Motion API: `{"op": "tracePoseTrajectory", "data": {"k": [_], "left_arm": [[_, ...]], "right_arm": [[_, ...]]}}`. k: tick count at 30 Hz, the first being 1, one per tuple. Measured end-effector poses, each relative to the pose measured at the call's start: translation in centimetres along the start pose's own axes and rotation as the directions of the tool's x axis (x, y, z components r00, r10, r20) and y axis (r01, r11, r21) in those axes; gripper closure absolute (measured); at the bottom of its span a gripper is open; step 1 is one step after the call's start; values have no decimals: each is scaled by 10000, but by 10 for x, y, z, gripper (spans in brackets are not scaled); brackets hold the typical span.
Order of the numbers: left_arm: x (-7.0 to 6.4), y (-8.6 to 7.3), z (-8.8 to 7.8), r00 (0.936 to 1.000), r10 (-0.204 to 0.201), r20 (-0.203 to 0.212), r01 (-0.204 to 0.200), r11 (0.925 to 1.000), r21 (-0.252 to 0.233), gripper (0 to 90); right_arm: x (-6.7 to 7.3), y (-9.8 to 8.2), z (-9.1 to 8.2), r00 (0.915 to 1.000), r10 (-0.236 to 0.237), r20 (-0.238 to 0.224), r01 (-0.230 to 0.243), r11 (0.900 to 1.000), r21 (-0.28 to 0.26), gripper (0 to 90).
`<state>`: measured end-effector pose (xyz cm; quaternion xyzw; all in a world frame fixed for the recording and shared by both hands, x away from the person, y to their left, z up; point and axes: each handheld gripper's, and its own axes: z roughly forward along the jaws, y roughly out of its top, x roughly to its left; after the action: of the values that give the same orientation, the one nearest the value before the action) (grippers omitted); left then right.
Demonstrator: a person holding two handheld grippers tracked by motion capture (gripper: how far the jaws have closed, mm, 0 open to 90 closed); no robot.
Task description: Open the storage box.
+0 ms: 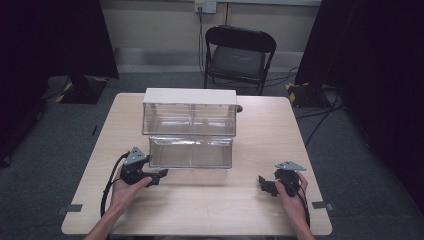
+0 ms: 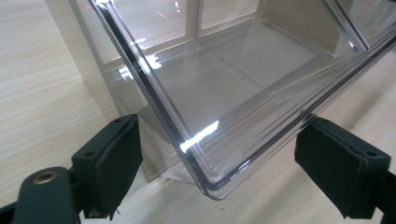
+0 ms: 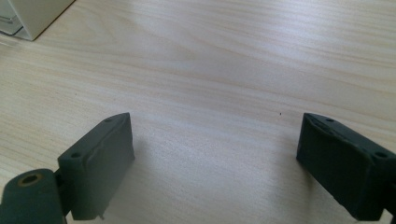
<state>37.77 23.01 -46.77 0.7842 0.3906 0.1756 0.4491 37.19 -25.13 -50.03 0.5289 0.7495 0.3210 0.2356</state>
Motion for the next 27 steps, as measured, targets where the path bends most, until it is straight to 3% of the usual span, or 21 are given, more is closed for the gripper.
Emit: {"op": "tracePoseTrajectory", "data": {"k": [6,27], "left_arm": [[-1,1,-2,9999,163,29,-163,9999,-9,142],[-2,2,-8,9998,-40,178,43,9999,-147,141]], "right_arm": [[0,0,0,10000,1,0,-1,10000,-1,103],[0,0,0,10000,2,0,-2,10000,-1,103]]}}
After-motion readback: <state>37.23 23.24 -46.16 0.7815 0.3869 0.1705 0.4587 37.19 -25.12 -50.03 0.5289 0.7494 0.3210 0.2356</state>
